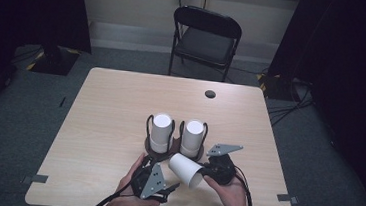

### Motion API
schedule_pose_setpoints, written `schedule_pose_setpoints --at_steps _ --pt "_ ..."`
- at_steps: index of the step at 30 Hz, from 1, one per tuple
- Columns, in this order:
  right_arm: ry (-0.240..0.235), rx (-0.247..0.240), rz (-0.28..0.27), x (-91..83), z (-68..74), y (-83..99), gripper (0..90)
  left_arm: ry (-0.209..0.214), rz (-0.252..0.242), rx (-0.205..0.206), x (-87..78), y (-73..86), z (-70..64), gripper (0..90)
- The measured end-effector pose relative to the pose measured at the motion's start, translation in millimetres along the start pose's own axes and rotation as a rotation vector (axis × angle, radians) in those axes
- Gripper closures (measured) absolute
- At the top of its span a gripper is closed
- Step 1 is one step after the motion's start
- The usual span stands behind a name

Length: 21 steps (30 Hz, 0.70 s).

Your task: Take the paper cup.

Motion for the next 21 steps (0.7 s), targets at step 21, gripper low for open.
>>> schedule_pose_setpoints --at_steps 21 --pt "-0.008 0.088 0.139 14.2 -4.0 -1.5 87.6 -0.059 0.085 0.178 23.4 -1.6 -13.5 11.8"
Point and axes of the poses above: each handheld gripper's, and its own axes: x roughly forward along the jaws, y roughly out of its underside, z roughly to its left, the point moved 6 cm from there along x, roughly forward along the jaws, and after that the axes turned 1 degree about -y, right-handed, at the moved point
